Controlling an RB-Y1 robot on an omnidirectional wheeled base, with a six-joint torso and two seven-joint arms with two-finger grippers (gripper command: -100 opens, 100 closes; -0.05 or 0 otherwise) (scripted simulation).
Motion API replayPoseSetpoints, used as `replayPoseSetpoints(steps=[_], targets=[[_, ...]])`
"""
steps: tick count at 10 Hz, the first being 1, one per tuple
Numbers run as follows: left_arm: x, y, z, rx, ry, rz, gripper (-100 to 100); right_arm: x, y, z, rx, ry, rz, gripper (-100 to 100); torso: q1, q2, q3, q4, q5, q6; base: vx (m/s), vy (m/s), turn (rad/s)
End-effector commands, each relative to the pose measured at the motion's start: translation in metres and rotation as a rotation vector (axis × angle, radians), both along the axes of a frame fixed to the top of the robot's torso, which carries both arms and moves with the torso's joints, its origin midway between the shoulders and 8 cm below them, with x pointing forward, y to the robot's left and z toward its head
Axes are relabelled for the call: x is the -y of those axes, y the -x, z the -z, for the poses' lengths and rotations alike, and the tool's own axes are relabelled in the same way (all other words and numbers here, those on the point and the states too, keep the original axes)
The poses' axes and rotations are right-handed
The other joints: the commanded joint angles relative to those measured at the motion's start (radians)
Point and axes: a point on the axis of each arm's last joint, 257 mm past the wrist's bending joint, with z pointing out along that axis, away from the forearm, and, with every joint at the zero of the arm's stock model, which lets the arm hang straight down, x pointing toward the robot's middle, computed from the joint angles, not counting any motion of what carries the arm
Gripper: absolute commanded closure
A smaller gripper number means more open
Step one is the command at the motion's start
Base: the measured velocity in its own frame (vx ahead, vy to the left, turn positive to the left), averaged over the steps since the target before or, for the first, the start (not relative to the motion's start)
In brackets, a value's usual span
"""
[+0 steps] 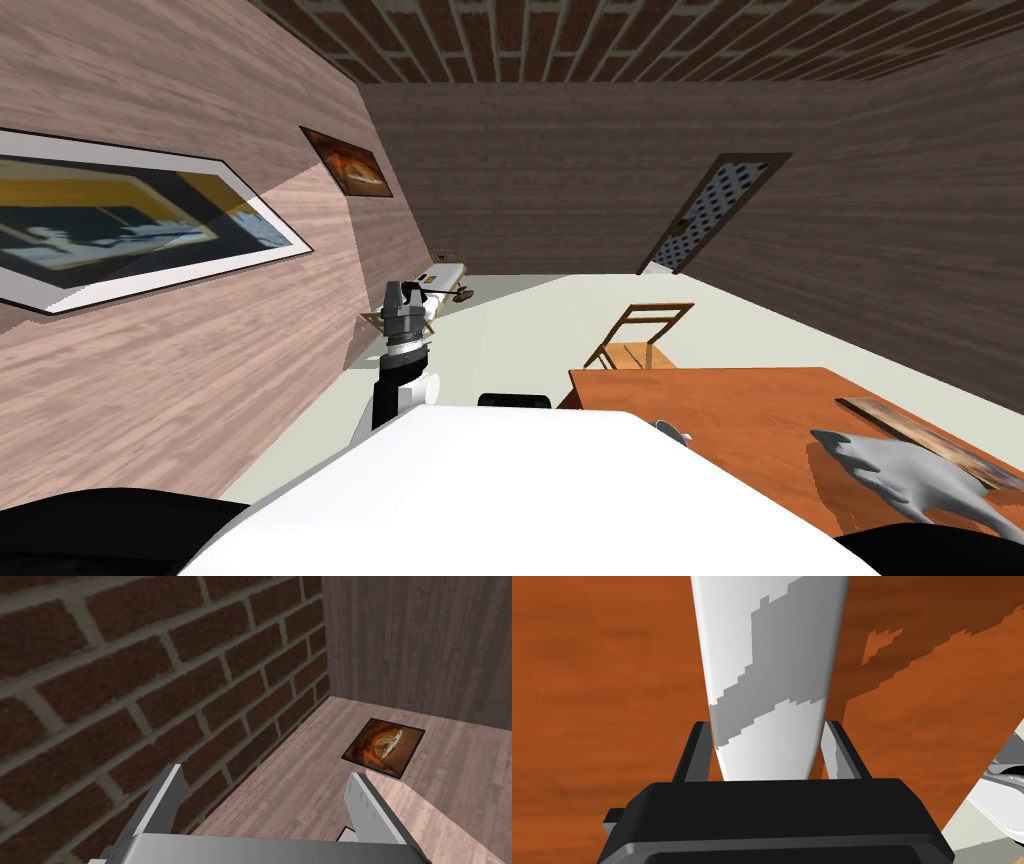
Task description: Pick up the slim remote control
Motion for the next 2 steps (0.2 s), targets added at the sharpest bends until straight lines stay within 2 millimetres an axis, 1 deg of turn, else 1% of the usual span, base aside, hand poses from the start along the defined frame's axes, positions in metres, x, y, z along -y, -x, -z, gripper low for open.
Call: replayPoseSetpoints(steps=[1, 2], targets=[[0.0000, 0.0000, 0.0000, 0.000, 0.000, 0.000, 0, 0.0000, 0.0000, 0.0000, 0.000, 0.000, 0.000, 100, 0.000, 0.000, 0.000, 0.000, 0.000, 0.000, 0.010, 0.009, 0.003], [0.0000, 0.0000, 0.0000, 0.000, 0.000, 0.000, 0, -0.0001, -0.0006, 0.0001, 0.001, 0.000, 0.002, 0, -0.001, 0.001, 0.001, 0.000, 0.000, 0.000, 0.000, 0.000, 0.000]])
